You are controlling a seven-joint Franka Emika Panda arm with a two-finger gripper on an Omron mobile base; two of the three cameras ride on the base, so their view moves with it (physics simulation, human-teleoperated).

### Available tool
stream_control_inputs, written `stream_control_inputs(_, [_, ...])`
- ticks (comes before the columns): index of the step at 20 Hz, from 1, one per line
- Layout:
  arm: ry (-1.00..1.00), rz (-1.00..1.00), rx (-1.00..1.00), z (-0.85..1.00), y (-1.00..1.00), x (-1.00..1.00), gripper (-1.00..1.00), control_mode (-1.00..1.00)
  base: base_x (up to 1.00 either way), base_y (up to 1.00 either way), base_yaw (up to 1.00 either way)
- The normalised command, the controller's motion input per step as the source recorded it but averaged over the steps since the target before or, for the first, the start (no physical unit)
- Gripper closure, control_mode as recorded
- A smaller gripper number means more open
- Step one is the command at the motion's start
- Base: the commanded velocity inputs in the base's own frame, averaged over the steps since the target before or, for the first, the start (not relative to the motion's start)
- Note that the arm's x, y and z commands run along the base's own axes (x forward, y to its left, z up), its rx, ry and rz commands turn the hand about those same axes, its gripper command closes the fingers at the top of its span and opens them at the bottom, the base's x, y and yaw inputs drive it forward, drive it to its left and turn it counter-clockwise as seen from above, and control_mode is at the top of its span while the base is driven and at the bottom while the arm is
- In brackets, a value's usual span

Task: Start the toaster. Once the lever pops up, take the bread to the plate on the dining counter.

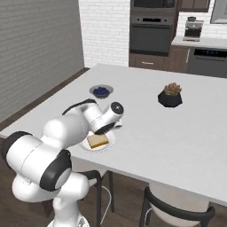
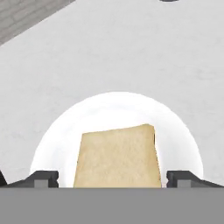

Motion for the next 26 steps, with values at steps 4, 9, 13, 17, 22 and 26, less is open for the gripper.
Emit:
stream_control_inputs(4, [0.0,-0.01,-0.18,0.37,0.08,-0.63,-1.0,-1.0,0.0,0.0,0.0])
stream_control_inputs(9, [0.02,-0.25,0.0,0.27,0.12,-1.0,-1.0,-1.0,0.0,0.0,0.0])
stream_control_inputs(13, [0.02,-0.34,0.0,0.34,0.1,-1.0,-1.0,-1.0,0.0,0.0,0.0])
stream_control_inputs(17, [-0.1,-0.26,-0.07,0.27,0.19,-1.0,-1.0,-1.0,0.0,0.0,0.0])
stream_control_inputs(22, [-0.18,-0.21,-0.12,0.31,0.16,-1.0,-1.0,-1.0,0.0,0.0,0.0])
stream_control_inputs(26, [-0.17,-0.15,-0.03,0.29,0.12,-1.0,-1.0,-1.0,0.0,0.0,0.0])
